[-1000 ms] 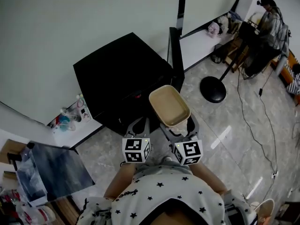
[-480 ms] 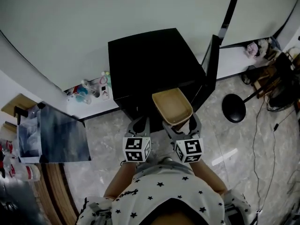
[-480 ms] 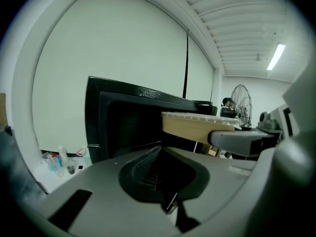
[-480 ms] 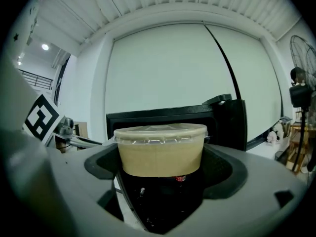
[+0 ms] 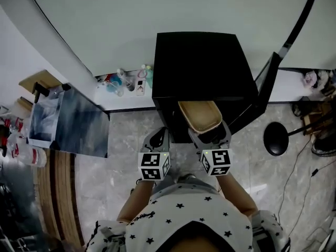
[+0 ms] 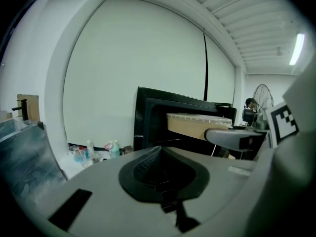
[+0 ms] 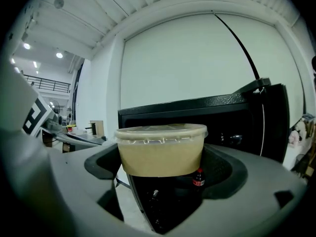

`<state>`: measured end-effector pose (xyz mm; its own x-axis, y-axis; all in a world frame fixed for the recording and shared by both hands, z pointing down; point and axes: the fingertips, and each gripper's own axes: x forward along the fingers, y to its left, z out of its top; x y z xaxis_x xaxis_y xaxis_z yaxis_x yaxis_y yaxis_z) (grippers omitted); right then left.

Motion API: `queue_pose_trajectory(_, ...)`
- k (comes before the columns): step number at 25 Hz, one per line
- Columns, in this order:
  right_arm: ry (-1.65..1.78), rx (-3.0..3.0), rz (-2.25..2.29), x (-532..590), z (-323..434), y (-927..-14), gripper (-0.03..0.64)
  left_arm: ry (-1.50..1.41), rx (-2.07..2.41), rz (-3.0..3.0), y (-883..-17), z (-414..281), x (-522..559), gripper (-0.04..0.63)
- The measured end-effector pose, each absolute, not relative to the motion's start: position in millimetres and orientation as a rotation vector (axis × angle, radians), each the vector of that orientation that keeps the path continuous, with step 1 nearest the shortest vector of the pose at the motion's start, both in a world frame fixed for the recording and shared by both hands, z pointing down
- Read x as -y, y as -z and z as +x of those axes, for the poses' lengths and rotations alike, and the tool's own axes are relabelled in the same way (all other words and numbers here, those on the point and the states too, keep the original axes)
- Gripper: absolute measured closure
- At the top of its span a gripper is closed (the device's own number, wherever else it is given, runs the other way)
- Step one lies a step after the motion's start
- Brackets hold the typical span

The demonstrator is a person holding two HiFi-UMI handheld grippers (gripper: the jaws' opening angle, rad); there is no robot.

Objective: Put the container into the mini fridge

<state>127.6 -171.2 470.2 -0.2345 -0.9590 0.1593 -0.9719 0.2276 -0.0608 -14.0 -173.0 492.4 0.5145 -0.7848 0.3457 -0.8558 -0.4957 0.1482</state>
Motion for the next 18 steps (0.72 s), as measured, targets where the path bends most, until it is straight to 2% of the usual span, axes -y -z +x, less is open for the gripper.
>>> queue_pose_trajectory(18,-0.246,2.392,1.764,216,117,-516,0.118,-0.331,1.492,2.322,-511,-45,151,0.583)
